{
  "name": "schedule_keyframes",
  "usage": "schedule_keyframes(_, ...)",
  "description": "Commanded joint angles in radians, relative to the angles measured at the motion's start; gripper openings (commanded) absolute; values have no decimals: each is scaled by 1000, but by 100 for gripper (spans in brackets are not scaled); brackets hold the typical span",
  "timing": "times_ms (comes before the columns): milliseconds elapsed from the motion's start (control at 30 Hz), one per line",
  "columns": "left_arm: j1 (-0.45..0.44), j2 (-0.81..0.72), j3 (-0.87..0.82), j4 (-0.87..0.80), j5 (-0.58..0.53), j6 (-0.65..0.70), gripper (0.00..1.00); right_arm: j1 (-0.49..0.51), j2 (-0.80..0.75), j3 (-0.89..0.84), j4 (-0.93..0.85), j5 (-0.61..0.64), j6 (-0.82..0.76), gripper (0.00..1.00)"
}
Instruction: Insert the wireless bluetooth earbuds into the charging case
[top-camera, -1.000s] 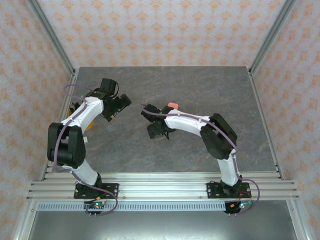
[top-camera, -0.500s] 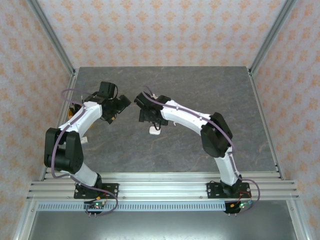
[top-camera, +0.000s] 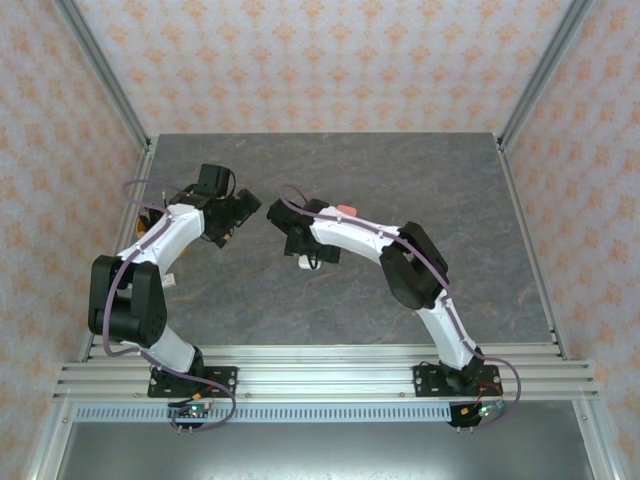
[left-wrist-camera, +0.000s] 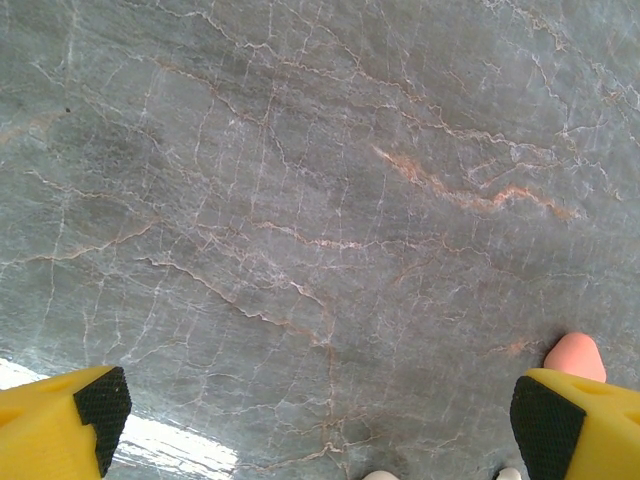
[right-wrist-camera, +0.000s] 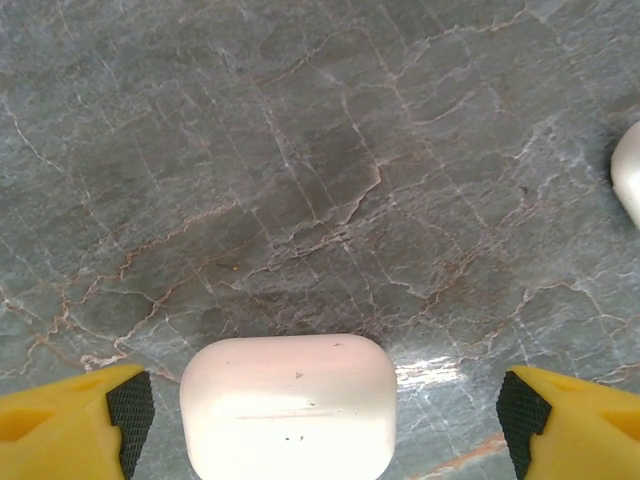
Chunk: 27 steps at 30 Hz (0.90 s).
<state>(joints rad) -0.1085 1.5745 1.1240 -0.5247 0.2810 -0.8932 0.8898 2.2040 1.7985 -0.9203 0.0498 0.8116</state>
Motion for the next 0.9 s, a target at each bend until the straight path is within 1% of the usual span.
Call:
schedule_keyframes(0, 9, -6, -19, 20, -9, -10, 100, 20, -6, -33, 45, 27, -10, 90)
schedule_keyframes(233, 10, -17, -33, 29, -6, -15, 100, 31, -3, -79, 84, 60, -8, 89)
schedule_keyframes(667, 10, -30, -49, 37, -9, -18, 100, 52, 12, -121, 122, 119, 51, 86)
schedule_keyframes(867, 9, -30, -59, 43, -8, -17, 100, 64, 30, -130, 142, 123, 83, 84)
